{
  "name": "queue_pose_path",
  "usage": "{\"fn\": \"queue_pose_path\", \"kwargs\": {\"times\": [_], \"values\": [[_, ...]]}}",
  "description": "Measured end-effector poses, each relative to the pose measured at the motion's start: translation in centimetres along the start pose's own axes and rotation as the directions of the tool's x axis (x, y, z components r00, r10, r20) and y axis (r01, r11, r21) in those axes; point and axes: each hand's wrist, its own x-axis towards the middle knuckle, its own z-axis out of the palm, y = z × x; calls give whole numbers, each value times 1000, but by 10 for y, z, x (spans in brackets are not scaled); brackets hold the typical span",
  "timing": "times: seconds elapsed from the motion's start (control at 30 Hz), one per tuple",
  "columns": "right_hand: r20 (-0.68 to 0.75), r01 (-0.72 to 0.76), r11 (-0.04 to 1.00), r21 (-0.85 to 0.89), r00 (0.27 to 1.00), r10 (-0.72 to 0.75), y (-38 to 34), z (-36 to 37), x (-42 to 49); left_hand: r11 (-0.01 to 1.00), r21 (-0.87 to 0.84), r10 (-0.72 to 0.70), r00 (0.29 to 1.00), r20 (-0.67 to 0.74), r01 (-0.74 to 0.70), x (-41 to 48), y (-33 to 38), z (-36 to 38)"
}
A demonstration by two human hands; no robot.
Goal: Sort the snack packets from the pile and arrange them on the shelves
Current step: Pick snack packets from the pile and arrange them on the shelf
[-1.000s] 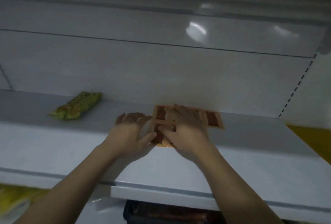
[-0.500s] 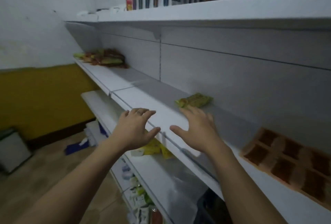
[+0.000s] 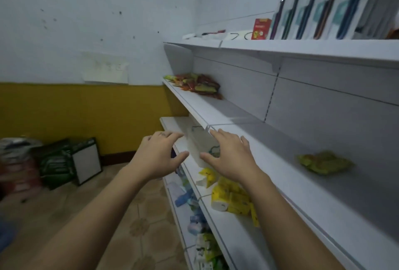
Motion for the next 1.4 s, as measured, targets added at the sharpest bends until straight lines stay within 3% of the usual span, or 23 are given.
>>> {"fn": "queue_pose_path", "kwargs": {"times": [0.27, 0.57, 0.87, 1.2, 1.4], "values": [[4, 43, 998, 52, 999, -43, -81, 45, 91, 996, 3, -95, 995, -11, 95, 19, -112, -1], [55, 43, 988, 146, 997, -51, -128, 100, 157, 989, -55, -136, 991, 14, 137, 43, -183, 17], [37, 48, 976, 211, 998, -57, -117, 158, 260, 986, -29, -162, 986, 44, 163, 117, -235, 52], [23, 9, 956, 294, 1000, -17, -75, 193, 431, 983, 110, -155, 985, 73, 147, 296, -294, 86], [7, -27, 971, 236, 1000, 26, -39, 197, 504, 986, 111, -129, 990, 65, 121, 375, -305, 108]]}}
